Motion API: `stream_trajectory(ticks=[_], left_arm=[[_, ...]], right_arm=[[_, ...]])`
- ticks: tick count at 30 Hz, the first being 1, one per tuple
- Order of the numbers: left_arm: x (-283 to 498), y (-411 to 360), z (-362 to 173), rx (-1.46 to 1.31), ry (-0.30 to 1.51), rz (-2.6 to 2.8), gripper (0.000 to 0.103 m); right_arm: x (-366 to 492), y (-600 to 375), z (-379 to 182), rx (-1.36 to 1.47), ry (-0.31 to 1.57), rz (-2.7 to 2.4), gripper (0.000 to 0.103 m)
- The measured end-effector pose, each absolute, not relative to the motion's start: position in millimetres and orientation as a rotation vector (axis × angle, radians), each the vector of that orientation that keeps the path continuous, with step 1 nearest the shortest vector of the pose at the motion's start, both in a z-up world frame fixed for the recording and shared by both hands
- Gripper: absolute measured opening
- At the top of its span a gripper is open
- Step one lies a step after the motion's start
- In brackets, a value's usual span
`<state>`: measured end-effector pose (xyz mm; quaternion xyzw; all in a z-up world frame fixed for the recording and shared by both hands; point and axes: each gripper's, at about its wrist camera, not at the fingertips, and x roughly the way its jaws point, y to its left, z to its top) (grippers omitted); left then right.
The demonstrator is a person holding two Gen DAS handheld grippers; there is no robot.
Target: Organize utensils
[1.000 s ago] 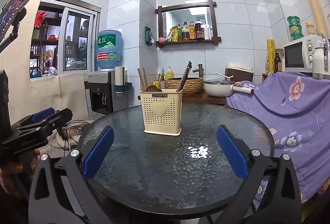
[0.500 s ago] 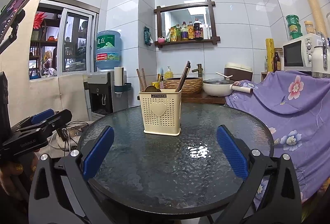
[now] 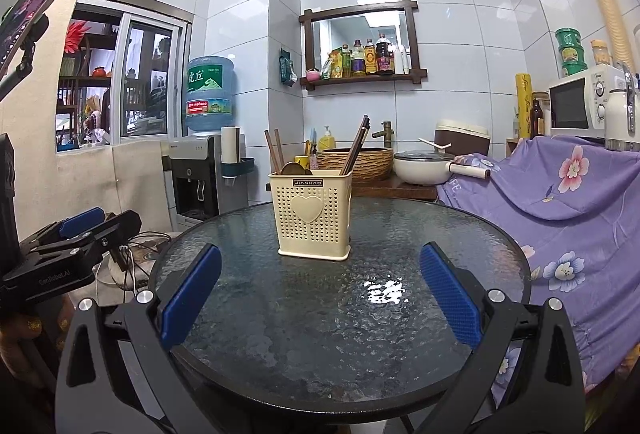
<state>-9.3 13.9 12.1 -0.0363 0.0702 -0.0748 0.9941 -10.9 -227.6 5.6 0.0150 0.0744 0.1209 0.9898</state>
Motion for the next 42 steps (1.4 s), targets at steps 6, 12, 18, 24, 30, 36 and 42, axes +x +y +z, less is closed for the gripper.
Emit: stream_trajectory(ticks=[6,12,18,24,30,36,42], left_arm=[[-9.2,11.7,11.6,-0.065,0.146,-0.155,0.097],[-7.5,9.7,10.9,-0.056,0.159,-0.153,0.097],[-7.4,9.9,10.4,-0.063,0.156,-0.146,0.097],[-6.5,10.5,10.2,-0.067,0.161,-0.148,0.097],[-5.6,9.6,9.6,-0.058,0.167,-0.146,0.097],[-5.0,9.1,9.1,-0.065,0.172,-0.144,0.097],[-4.0,8.7,8.6,-0.062,0.174,-0.145,0.097]], right_arm=[[-10.8,-226.7,5.7,0.027,0.148,0.242,0.098],[-11.2,-227.6,5.3,0.027,0.151,0.242,0.098],[-10.1,-227.4,5.2,0.029,0.160,0.241,0.098],[-10.1,-227.2,5.6,0.027,0.159,0.241,0.098],[-8.5,-227.6,5.1,0.030,0.166,0.242,0.097],[-5.3,-227.1,4.4,0.027,0.172,0.241,0.098],[-5.6,-227.8,3.6,0.028,0.173,0.239,0.098]])
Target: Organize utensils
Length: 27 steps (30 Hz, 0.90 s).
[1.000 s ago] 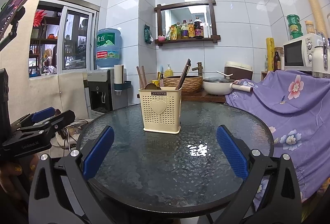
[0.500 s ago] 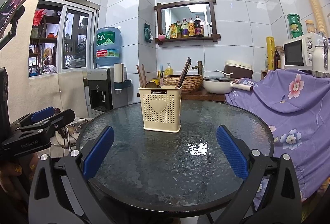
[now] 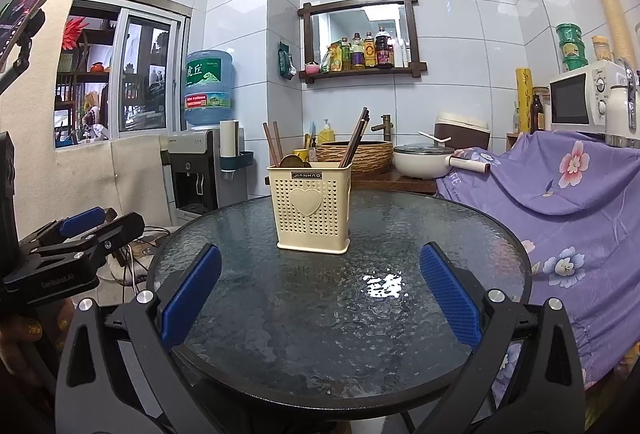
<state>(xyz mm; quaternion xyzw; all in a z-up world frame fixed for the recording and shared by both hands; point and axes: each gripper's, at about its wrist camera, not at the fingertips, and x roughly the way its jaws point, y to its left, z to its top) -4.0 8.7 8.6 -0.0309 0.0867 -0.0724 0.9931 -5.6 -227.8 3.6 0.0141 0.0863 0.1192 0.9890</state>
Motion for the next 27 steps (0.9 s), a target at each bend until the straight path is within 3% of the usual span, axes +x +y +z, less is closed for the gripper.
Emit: stream_trajectory(ticks=[27], left_arm=[[-3.6,8.7,8.0,-0.064,0.176,-0.144,0.097]], right_arm=[[-8.1,-226.1,3.0,0.021,0.176,0.243,0.098]])
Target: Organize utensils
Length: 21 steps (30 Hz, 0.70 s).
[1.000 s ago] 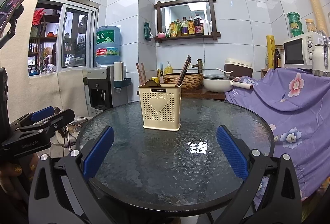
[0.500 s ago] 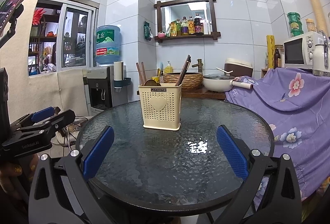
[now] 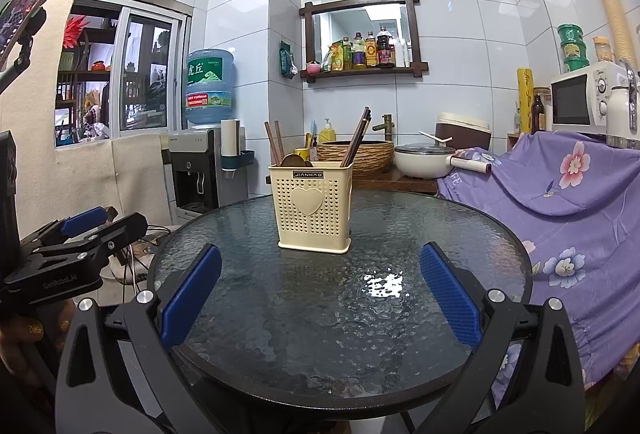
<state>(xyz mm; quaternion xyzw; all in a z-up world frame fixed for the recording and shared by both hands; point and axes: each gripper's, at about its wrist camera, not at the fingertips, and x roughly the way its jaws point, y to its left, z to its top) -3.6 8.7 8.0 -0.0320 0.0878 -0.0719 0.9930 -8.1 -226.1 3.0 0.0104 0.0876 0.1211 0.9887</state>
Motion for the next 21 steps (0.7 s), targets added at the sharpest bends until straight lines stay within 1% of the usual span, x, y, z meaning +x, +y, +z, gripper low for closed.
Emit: stream_trajectory(ticks=[21], left_arm=[[-3.5,9.5,6.0,-0.061,0.176,-0.141,0.097]], right_arm=[[-6.3,-225.3,5.0,0.024,0.178,0.241,0.098]])
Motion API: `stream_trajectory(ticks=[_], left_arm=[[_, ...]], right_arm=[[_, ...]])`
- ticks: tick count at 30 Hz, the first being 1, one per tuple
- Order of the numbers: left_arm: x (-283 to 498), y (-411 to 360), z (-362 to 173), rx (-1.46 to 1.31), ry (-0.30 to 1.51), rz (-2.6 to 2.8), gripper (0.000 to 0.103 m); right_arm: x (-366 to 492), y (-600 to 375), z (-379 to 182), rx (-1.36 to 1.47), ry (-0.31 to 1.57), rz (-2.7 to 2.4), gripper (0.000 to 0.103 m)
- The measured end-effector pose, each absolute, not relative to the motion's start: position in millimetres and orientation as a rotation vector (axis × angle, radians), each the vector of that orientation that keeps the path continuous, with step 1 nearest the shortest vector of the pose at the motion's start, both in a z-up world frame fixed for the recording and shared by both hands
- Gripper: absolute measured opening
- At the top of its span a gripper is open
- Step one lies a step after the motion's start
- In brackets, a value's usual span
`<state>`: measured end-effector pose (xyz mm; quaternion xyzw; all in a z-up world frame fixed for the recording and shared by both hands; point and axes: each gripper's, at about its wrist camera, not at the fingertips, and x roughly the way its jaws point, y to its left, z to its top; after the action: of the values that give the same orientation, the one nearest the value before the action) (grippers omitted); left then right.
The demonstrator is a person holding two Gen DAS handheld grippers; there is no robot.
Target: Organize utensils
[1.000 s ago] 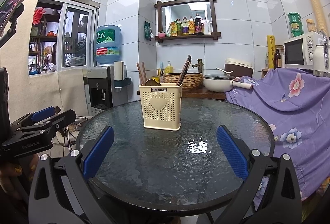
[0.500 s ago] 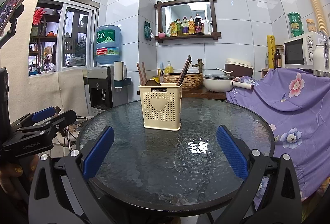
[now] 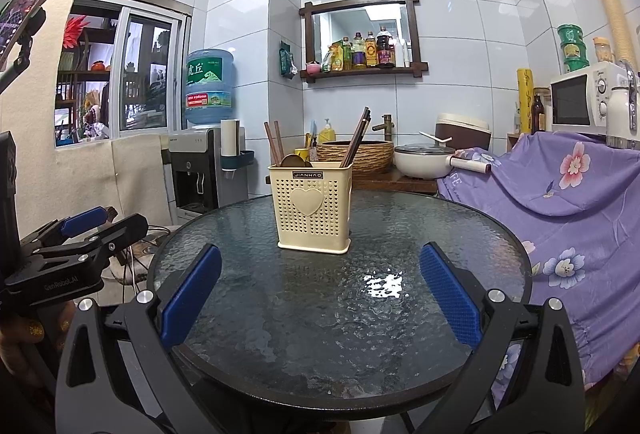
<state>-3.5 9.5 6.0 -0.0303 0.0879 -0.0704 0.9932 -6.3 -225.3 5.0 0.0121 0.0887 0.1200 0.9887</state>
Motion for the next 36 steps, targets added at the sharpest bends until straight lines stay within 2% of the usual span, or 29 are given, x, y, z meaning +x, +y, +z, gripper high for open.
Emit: stream_trajectory(ticks=[36], left_arm=[[-5.1,3.8,5.1,-0.050,0.179,-0.134,0.097]], right_arm=[[-6.7,-224.8,4.6,0.022,0.181,0.240,0.098]])
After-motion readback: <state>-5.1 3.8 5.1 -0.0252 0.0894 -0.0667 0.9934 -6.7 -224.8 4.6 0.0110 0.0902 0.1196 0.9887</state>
